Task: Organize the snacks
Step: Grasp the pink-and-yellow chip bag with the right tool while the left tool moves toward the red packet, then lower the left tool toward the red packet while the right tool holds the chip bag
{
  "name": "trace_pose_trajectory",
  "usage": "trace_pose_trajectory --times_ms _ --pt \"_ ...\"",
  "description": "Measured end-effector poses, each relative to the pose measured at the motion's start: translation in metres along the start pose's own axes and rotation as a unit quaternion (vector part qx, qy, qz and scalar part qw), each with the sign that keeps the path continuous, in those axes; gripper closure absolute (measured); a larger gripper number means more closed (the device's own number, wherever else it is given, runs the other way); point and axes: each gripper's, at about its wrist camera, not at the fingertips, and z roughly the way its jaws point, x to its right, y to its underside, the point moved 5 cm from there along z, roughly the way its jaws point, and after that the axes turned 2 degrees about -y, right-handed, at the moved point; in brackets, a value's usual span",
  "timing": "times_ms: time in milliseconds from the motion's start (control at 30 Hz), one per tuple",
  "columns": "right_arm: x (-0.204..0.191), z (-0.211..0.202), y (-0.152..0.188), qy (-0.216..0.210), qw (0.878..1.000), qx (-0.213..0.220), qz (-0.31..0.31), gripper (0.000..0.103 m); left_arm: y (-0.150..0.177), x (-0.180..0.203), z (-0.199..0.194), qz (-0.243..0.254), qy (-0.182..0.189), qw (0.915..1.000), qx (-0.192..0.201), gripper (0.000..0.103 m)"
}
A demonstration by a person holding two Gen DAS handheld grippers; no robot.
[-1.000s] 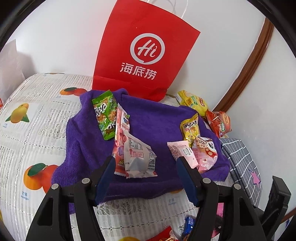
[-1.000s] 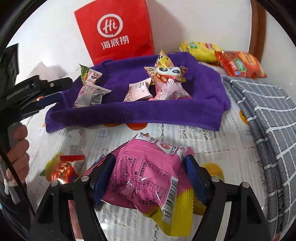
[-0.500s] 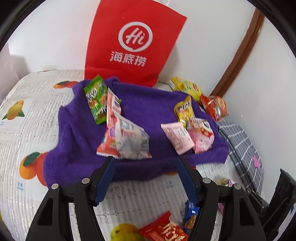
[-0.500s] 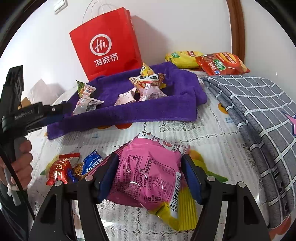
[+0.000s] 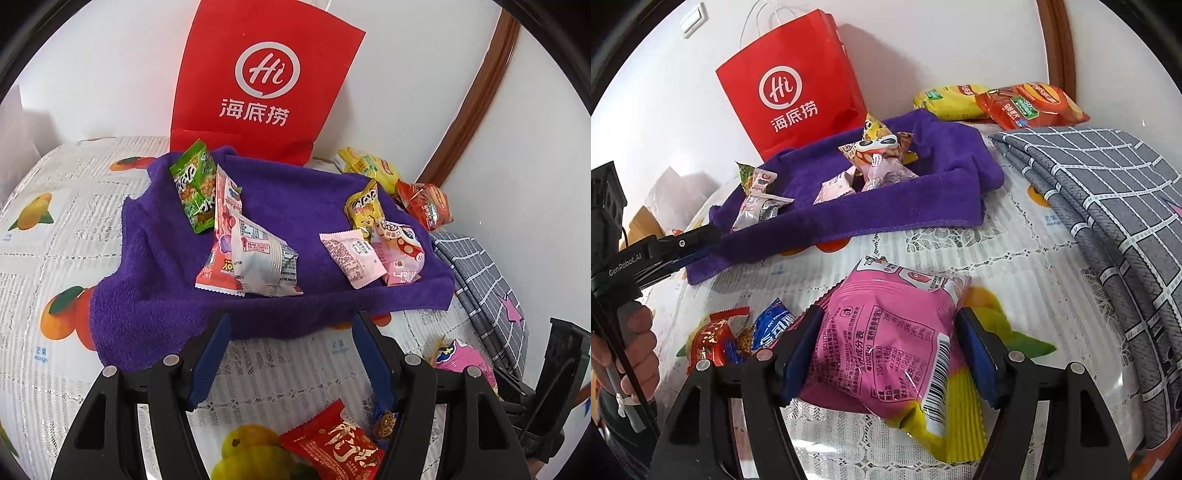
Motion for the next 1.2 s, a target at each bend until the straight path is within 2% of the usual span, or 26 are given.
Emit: trace_pose_trajectory --times_ms 133,367,667,1200 --pt "-0.007 0.004 0.002 0.025 0.999 -0.009 -0.023 0.03 -0.001 0.0 -0.001 -0.001 0.0 1.0 0.002 0.037" --pt "-0.007 0.004 0.002 0.026 0.999 -0.014 -0.026 0.03 -0.001 0.003 -0.004 0.001 0.001 0.9999 0.01 0.037" --pt "-0.006 0.003 0.002 0.03 0.999 -0.012 -0.023 0.03 0.008 0.013 -0.007 0.022 0.012 0.9997 -0.004 0.037" --pt "-0.003 0.001 0.001 0.036 0.999 -0.009 -0.009 0.03 0.051 0.033 -0.018 0.106 0.025 0.9937 -0.028 0.037"
